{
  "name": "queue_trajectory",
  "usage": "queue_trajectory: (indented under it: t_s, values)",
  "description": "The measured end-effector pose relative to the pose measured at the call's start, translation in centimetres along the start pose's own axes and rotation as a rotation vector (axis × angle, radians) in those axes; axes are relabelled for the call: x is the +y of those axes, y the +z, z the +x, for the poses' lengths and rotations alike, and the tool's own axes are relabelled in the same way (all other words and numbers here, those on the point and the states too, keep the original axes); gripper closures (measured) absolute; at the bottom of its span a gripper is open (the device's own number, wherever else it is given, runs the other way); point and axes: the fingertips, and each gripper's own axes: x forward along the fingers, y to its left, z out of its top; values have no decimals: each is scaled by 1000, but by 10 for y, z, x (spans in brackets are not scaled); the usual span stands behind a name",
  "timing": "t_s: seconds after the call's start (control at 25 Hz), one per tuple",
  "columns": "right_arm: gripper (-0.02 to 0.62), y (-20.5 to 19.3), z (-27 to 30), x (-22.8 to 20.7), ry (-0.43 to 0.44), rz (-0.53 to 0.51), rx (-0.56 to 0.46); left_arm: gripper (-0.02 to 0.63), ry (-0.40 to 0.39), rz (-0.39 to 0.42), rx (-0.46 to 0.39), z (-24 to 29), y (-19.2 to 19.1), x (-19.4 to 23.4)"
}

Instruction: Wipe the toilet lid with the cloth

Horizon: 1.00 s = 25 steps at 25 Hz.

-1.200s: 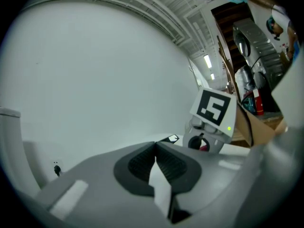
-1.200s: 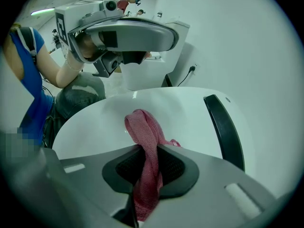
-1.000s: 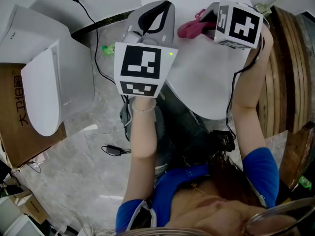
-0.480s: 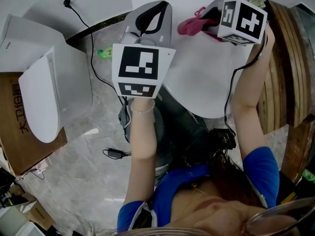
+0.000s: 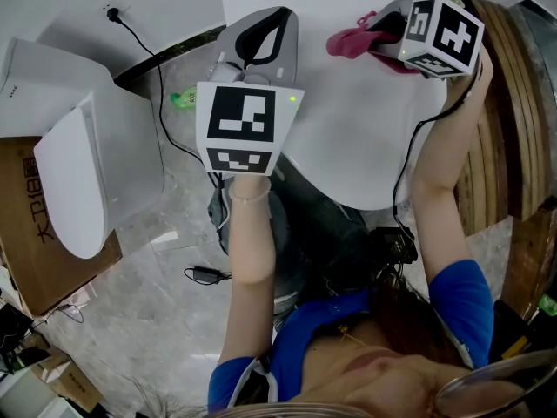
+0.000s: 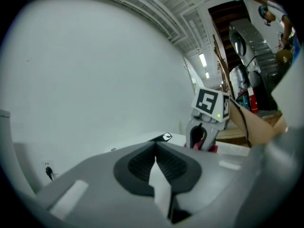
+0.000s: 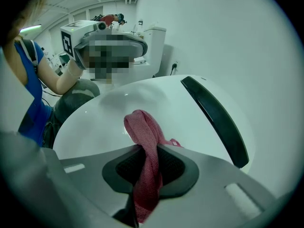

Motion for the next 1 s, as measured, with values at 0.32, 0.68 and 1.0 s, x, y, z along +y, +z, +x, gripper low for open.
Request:
queue_trajectory:
  t_s: [0.32,0.68,1.0]
  values:
    - [522,-12,-3,-4,-12,52,-10,603,-3,14,10,1,-3,-1]
    - [522,-53,-17,-12,-58,155,-7,604,-11,30,18,2,-3,-8]
    - [520,-75,-21,-18,-104,223,73,603,-14,42,21,1,-3,-10]
